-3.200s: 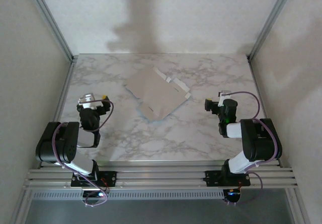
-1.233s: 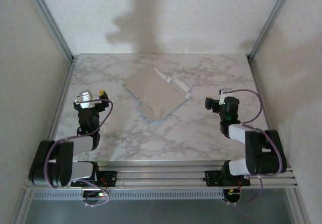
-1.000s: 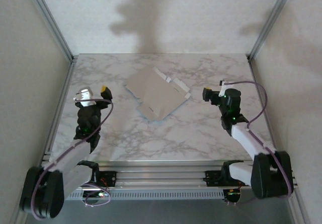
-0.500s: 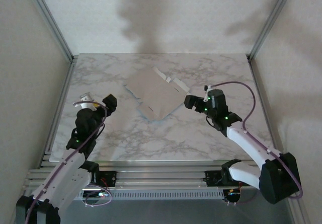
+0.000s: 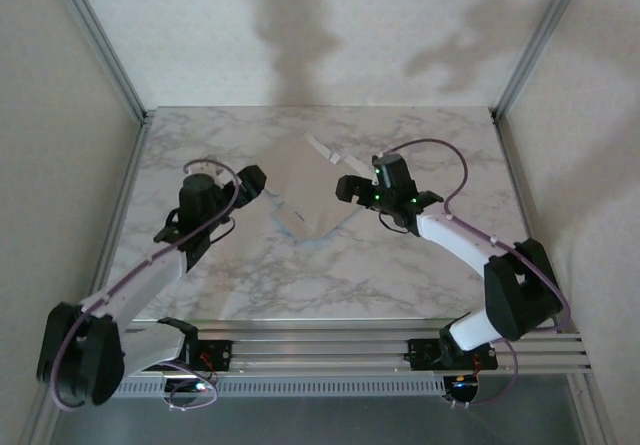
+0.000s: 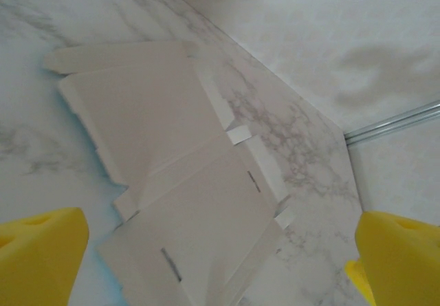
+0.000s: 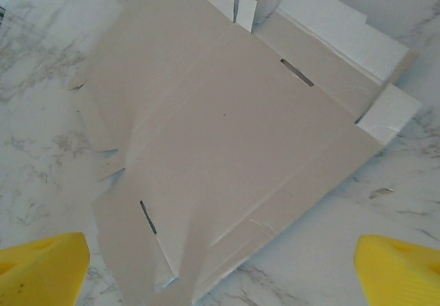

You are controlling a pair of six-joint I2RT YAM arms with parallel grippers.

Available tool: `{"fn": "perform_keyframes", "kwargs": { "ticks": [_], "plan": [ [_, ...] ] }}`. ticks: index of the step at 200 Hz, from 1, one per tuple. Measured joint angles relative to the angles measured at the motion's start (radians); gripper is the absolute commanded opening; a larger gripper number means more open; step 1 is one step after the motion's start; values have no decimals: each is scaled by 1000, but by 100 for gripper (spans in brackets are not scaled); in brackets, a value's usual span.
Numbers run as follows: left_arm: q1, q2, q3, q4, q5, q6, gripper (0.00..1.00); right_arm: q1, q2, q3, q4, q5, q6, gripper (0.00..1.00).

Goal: Fold the paper box

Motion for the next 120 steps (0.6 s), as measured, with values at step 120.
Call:
{"fn": "perform_keyframes", "kwargs": {
  "ticks": [120],
  "plan": [
    [-19, 584, 528, -89, 104, -30, 99, 2, 357, 302, -121, -17, 79, 99]
  ]
}}
